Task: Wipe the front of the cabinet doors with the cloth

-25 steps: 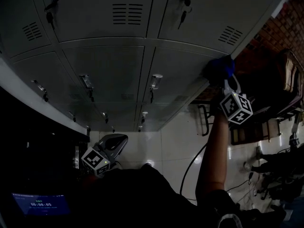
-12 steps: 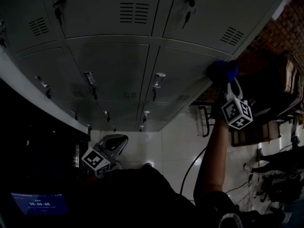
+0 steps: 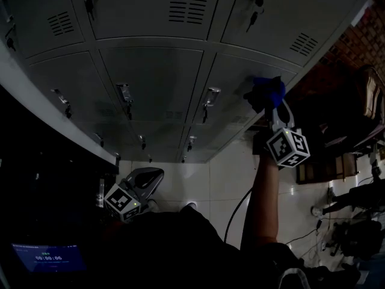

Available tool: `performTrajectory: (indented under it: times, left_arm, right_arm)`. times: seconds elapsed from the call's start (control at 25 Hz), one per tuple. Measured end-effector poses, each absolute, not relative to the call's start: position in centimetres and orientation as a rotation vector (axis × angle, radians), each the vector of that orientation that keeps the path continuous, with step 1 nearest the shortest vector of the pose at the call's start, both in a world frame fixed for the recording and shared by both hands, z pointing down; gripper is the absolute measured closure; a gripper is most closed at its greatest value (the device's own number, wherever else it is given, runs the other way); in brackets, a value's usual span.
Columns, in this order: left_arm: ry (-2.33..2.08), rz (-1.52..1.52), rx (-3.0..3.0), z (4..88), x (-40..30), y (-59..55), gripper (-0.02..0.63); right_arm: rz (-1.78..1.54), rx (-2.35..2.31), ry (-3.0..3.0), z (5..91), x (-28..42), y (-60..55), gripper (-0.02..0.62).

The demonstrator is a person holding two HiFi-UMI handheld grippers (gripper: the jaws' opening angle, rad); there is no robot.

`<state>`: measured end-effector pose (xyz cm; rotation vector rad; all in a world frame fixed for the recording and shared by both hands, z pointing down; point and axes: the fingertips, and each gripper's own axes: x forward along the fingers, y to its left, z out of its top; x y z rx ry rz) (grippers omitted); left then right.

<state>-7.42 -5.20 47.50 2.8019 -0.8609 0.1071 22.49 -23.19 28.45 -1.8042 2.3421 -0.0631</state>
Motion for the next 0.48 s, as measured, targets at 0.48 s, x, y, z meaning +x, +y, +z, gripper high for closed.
performTrajectory:
  times: [0.48]
  left_arm:
    - [-0.98, 0.105, 2.75, 48.1, -11.8, -3.8, 0.606]
  right_arm:
    - [-0.11, -1.578, 2.579, 31.1, 10.1, -25.3, 0.526]
